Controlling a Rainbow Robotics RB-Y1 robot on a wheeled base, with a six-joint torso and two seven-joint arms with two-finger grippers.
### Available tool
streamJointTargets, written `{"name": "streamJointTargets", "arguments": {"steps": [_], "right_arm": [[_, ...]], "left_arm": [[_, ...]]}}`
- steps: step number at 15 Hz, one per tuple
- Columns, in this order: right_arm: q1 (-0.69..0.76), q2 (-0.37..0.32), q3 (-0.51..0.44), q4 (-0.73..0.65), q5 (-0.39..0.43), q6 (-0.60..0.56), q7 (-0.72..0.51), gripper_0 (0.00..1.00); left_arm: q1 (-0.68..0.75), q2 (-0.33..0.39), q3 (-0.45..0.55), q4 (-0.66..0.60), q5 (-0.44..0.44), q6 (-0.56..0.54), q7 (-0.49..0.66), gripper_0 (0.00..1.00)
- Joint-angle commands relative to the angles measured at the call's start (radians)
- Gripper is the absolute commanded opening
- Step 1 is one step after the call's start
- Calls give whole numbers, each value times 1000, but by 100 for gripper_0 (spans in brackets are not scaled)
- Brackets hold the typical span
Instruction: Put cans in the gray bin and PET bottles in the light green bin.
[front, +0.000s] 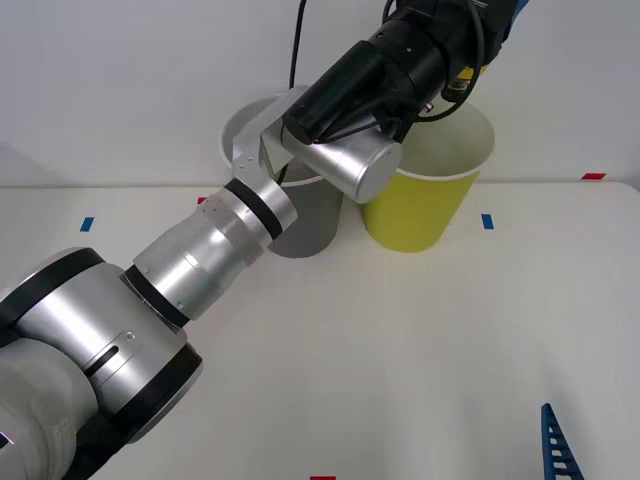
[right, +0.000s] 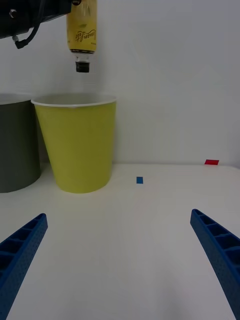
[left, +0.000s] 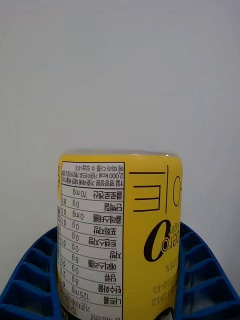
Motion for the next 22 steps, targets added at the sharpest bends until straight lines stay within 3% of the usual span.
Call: {"name": "streamJointTargets", "arguments": {"steps": [1, 9, 13, 16, 18, 22], "right_arm": [[0, 0, 0, 0, 0, 0, 0, 100], [0, 0, 0, 0, 0, 0, 0, 100], [0, 0, 0, 0, 0, 0, 0, 100], [0, 0, 0, 0, 0, 0, 0, 100], [0, 0, 0, 0, 0, 0, 0, 100], [0, 0, 0, 0, 0, 0, 0, 100]], "left_arm": [[1, 17, 0, 0, 0, 8, -2, 100], [1, 31, 0, -2, 0, 8, 0, 100], [4, 80, 2, -32, -4, 34, 6, 100], [4, 129, 23, -134, 2, 224, 10, 100], [4, 174, 51, -249, -3, 423, 12, 100], [30, 256, 63, -390, -20, 603, 9, 100]]}}
